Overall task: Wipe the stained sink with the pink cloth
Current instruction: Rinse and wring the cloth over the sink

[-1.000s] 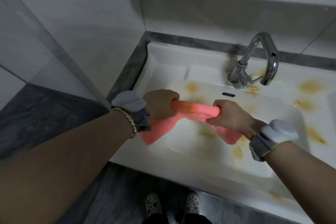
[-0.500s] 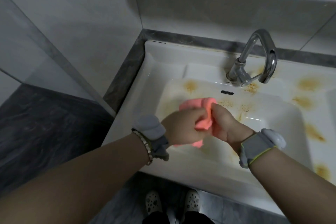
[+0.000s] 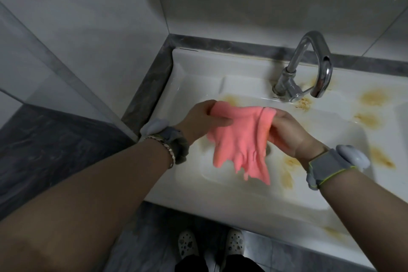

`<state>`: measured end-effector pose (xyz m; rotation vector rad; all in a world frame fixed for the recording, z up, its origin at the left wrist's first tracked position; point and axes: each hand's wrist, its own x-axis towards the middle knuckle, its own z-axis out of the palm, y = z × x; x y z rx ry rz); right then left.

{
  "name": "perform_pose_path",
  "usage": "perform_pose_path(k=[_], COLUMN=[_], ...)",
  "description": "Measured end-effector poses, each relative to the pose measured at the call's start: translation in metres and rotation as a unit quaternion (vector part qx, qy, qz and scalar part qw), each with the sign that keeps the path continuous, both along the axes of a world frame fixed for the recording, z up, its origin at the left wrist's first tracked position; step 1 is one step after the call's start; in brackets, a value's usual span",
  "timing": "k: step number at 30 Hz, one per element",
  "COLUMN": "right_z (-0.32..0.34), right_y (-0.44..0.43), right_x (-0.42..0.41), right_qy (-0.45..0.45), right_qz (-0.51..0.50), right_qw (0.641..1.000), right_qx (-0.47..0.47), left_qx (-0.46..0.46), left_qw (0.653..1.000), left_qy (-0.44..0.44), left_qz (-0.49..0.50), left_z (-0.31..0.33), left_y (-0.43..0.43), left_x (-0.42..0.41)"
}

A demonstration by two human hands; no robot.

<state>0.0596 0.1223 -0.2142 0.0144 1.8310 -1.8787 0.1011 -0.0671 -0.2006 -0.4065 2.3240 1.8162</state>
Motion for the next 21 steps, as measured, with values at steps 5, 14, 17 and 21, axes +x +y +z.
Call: perform_pose_path(k=[5, 14, 17, 21], right_z=[-0.011, -0.038, -0.042, -0.045], right_y=[-0.001, -0.015, -0.014, -0.019], right_x=[-0.006, 0.001, -0.008, -0.014], right_qy=[0.005, 0.091, 0.042, -0.139], right_qz=[-0.089, -0.139, -0.138, -0.123], right_qw=[0.995, 0.983, 0.989, 0.978], right_qx=[0.036, 0.08, 0.026, -0.091], left_qx=[-0.042, -0.24, -0.209, -0.143], left_qw=[0.998, 0.961, 0.968, 0.986], left_qy=[0.035, 0.137, 0.136, 0.078], left_qz=[0.031, -0.004, -0.011, 0.02], left_z=[-0.006, 0.005, 0.003, -0.015], left_y=[0.012, 0.025, 0.019, -0.001], left_x=[0.0, -0.019, -0.023, -0.033])
